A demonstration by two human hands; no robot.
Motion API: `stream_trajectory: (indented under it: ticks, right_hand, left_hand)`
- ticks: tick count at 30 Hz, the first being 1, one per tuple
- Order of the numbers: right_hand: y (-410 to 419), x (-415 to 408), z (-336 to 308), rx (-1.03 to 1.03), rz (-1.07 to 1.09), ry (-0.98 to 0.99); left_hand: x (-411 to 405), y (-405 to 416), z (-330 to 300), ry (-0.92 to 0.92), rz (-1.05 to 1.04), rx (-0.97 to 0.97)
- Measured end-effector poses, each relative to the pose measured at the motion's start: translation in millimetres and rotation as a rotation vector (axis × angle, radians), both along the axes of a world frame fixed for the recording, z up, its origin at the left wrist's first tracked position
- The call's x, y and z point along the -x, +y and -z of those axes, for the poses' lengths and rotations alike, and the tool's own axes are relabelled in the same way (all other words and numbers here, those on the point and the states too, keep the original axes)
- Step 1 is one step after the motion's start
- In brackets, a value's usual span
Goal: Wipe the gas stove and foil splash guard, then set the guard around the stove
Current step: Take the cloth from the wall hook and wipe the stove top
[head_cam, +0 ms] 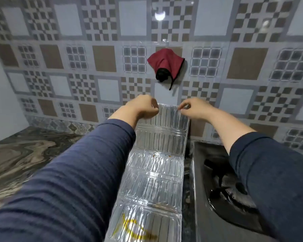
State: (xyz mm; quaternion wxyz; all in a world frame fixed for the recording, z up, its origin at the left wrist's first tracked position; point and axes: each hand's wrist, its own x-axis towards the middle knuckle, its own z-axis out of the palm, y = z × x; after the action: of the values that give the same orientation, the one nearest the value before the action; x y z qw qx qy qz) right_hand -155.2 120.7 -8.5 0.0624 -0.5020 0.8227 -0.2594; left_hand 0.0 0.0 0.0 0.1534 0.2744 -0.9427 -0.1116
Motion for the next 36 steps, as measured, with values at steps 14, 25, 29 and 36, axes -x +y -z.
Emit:
stream_trajectory:
  ticks: [14, 25, 29, 36]
  right_hand:
    - [-126, 81, -69, 0.677, 0.19, 0.237]
    - [-171, 95, -56, 0.844, 0.201, 0.227]
    - [-161, 84, -78, 0.974, 0.133, 0.137]
    - [-79, 50, -88, 0.998, 0.149, 0.086]
  left_hand:
    - [119, -135, -43, 0.578, -0.091, -0.013]
    - [155, -152, -39, 0.898, -0.028, -0.11]
    - [141, -139, -57, 1.014, 0.033, -0.099]
    - [97, -68, -68, 0.983, 0.15, -0.072]
